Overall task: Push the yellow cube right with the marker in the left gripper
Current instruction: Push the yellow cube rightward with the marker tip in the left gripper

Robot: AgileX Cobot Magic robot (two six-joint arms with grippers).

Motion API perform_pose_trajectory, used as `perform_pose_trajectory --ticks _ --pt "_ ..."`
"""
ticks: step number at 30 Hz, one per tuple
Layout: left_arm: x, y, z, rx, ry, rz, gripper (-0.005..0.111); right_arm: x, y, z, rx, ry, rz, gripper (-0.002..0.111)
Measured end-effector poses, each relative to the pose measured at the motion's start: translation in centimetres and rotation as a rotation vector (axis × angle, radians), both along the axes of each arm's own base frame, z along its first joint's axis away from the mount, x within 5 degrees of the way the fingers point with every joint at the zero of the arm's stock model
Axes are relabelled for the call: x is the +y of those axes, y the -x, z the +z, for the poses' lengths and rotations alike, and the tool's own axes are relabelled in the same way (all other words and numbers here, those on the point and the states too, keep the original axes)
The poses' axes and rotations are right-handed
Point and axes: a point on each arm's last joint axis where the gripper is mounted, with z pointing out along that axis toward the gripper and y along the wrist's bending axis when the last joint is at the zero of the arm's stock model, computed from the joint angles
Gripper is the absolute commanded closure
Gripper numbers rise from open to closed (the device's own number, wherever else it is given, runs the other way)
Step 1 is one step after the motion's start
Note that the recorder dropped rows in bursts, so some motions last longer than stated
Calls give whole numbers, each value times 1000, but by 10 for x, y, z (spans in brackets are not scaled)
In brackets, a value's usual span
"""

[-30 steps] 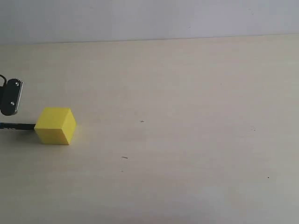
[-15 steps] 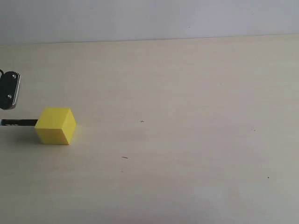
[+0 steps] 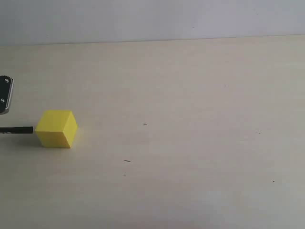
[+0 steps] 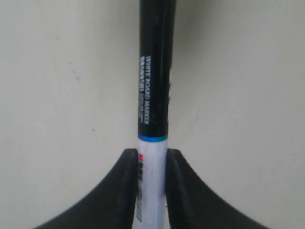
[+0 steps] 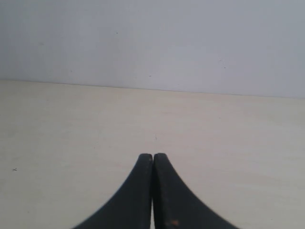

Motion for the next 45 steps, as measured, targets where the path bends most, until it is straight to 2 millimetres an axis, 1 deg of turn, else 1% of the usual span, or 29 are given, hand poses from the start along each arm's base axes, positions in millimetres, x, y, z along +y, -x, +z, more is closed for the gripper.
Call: perform_pose_trajectory --ticks 3,7,9,11,18,21,23,25,28,30,32,36,39,42,45 --pt "-15 2 0 20 -2 -50 107 0 0 0 0 0 0 108" --pt "-48 3 0 15 12 -132 107 0 0 0 0 0 0 108" --pt "-58 4 0 4 22 -124 107 0 0 0 0 0 0 108" --pt "-58 3 0 -6 15 -89 107 0 0 0 0 0 0 108" --pt "-38 7 0 51 -41 -5 107 0 0 0 0 0 0 108" --pt "-37 7 0 59 -41 4 107 0 0 0 0 0 0 108" --pt "-43 7 0 47 -14 10 107 0 0 0 0 0 0 108" --pt "-57 5 0 8 42 11 107 0 0 0 0 0 0 108" --pt "-80 3 1 -51 85 -36 107 0 0 0 0 0 0 108" --pt "-87 4 2 -61 86 -41 107 0 0 0 0 0 0 108" --pt "-85 3 2 -66 61 -28 107 0 0 0 0 0 0 108" --pt "-72 2 2 -59 2 6 107 0 0 0 0 0 0 108" --pt "-67 1 2 -65 -16 7 107 0 0 0 0 0 0 108" --pt "-70 -3 3 -107 2 -4 107 0 0 0 0 0 0 108" --pt "-83 -3 4 -145 37 -32 107 0 0 0 0 0 0 108"
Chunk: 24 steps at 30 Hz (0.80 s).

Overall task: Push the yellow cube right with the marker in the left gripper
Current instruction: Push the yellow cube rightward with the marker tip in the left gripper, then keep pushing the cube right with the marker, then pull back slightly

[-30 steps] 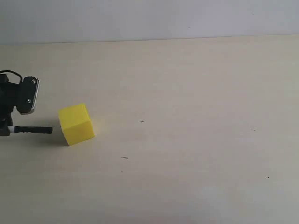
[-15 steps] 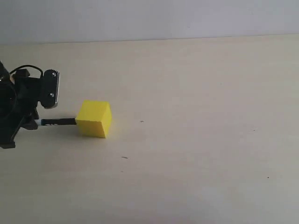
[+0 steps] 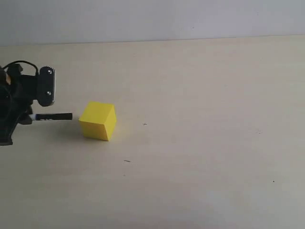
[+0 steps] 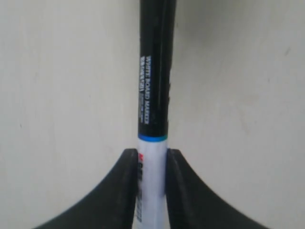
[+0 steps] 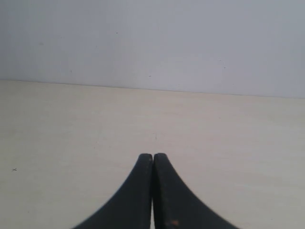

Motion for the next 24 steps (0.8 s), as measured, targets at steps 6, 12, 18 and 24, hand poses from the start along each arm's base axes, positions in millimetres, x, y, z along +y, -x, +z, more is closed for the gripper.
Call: perform_pose_trajectory --ticks 6,12,18,24 --pt "-38 10 -4 7 19 -87 107 0 0 0 0 0 0 108" --pt "-23 8 -2 13 -77 -1 107 0 0 0 0 0 0 108" --pt "-9 5 -8 35 -102 87 107 0 0 0 0 0 0 108" --pt "-43 3 -12 0 15 57 107 0 0 0 0 0 0 108"
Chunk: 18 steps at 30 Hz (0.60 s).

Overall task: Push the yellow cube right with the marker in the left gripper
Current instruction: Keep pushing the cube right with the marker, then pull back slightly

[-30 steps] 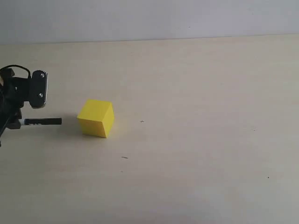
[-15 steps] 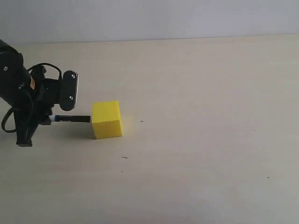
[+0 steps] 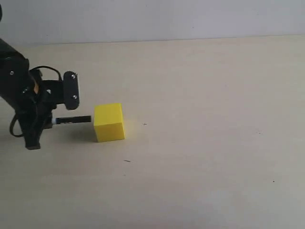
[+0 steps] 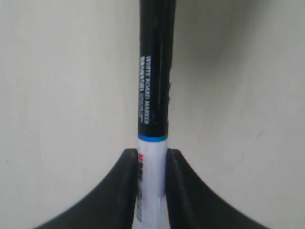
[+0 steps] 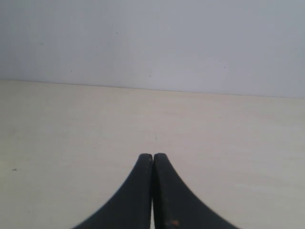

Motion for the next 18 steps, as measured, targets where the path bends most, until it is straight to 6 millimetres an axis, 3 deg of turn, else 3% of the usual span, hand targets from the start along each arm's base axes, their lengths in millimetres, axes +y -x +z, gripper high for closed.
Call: perform_pose_trajectory --ticks 5,13,18 --pt "-27 3 5 -29 55 -48 107 0 0 0 0 0 0 108" --pt "-2 1 3 39 -1 39 107 0 0 0 0 0 0 108" --pt "-7 0 3 24 65 62 107 0 0 0 0 0 0 108"
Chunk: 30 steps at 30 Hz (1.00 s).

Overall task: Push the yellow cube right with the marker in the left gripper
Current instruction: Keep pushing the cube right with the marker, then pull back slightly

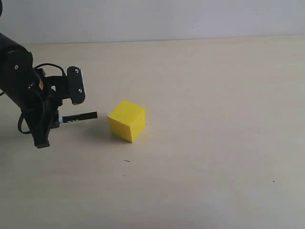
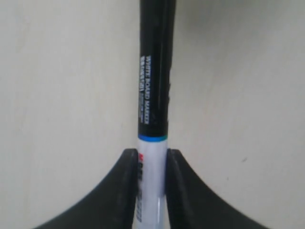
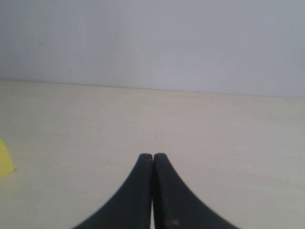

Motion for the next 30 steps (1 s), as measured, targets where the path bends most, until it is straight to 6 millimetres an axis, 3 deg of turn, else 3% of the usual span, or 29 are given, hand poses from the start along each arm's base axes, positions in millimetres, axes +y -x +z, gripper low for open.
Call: perform_pose_trajectory --ticks 8,21,30 --pt "-37 15 0 -4 48 -139 107 0 0 0 0 0 0 108" --pt "-14 9 -1 42 17 -49 107 0 0 0 0 0 0 108" --pt "-46 23 0 24 43 -144 107 0 0 0 0 0 0 108"
